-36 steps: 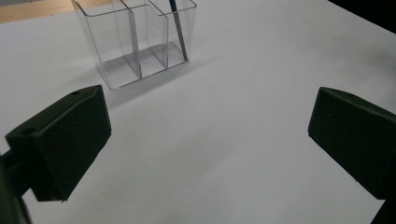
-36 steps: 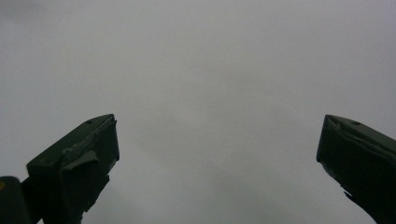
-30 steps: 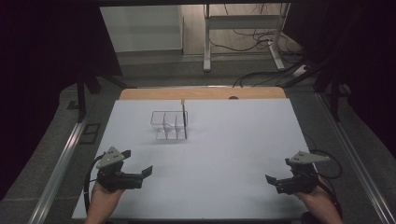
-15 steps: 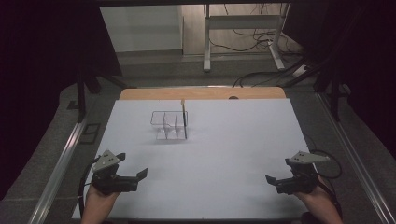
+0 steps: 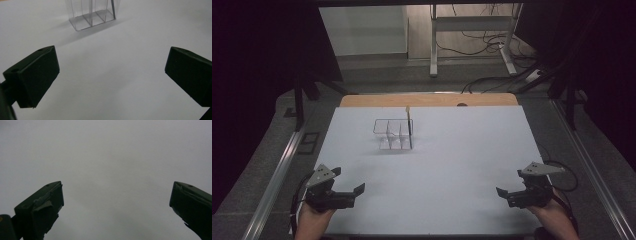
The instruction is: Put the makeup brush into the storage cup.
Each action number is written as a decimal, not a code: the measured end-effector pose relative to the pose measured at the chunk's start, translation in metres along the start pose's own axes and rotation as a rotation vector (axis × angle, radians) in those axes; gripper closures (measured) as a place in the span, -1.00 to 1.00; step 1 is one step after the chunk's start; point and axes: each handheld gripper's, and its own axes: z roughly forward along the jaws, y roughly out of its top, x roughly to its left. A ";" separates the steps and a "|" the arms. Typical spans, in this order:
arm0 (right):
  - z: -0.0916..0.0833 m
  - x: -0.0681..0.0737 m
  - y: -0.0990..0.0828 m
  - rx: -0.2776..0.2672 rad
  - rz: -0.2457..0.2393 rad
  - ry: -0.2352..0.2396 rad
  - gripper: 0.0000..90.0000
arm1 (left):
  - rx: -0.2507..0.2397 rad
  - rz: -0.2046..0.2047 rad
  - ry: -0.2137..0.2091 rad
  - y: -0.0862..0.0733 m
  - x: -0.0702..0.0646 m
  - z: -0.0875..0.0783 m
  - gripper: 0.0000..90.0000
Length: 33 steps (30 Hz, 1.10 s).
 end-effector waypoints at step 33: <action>0.001 0.001 0.000 0.004 0.002 0.003 -1.00 | 0.095 0.020 0.047 -0.017 0.001 0.000 -1.00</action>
